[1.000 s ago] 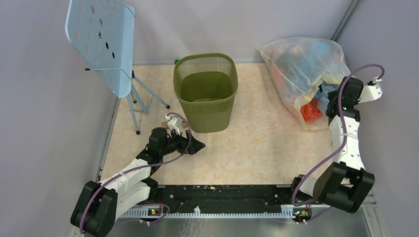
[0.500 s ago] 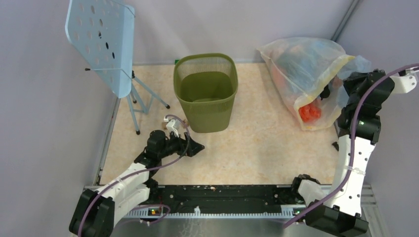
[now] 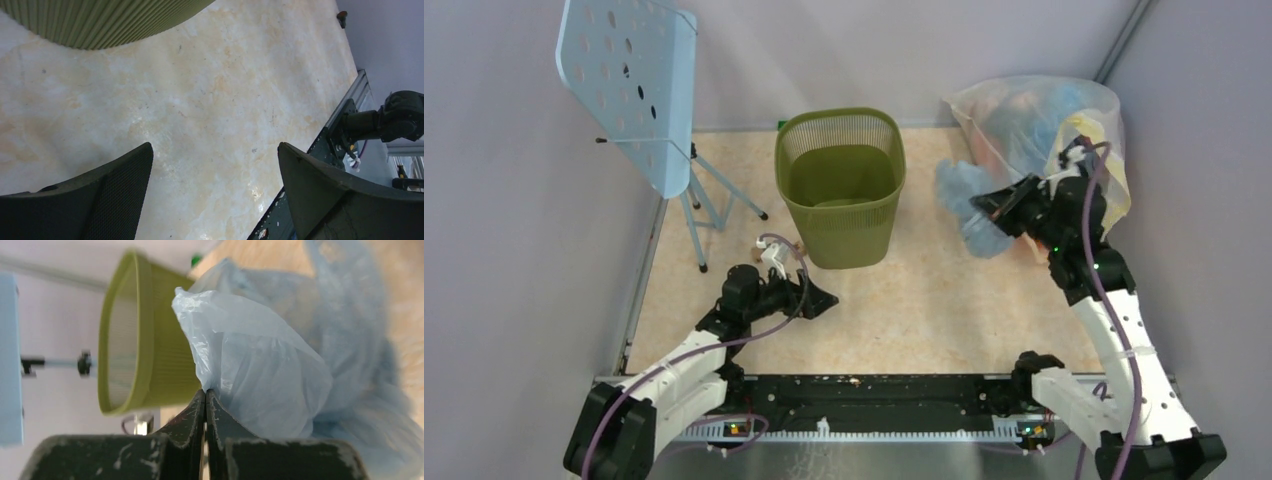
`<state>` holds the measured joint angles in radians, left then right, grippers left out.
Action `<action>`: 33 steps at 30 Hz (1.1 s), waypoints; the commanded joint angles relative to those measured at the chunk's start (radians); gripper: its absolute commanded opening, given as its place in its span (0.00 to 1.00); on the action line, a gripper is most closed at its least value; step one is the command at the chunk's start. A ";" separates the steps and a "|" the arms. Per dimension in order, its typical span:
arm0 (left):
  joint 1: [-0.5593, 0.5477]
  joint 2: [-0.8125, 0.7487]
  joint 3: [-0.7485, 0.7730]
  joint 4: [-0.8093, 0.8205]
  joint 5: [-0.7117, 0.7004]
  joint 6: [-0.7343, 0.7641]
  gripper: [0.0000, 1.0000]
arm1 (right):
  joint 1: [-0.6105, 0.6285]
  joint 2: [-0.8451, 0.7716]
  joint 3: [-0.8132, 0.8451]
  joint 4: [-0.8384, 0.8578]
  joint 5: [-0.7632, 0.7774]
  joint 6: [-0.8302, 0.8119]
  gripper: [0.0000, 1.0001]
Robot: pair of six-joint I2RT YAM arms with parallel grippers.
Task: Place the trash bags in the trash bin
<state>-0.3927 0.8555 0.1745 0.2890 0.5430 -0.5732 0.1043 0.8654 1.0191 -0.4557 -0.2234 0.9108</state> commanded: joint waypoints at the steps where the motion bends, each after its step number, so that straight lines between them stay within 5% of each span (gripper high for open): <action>1: -0.002 0.008 0.011 0.051 -0.125 -0.013 0.99 | 0.201 -0.002 -0.062 0.039 -0.051 0.030 0.00; 4: -0.002 -0.006 -0.023 0.141 -0.200 -0.060 0.99 | 0.341 0.018 -0.093 0.032 0.029 0.009 0.00; 8: -0.003 0.066 -0.016 0.228 -0.266 -0.081 0.99 | 0.377 0.023 -0.139 0.032 0.048 -0.006 0.00; 20: -0.039 0.608 0.188 0.652 -0.314 -0.259 0.99 | 0.377 -0.064 -0.165 -0.069 0.121 -0.195 0.00; 28: -0.095 0.879 0.428 0.769 -0.353 -0.337 0.99 | 0.377 -0.097 -0.256 -0.052 0.040 -0.222 0.00; 33: -0.107 0.975 0.628 0.624 -0.324 -0.300 0.99 | 0.385 -0.084 -0.337 0.088 -0.099 -0.208 0.00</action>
<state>-0.4908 1.7973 0.6689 0.9043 0.2157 -0.8852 0.4759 0.7788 0.7162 -0.5011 -0.1982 0.7097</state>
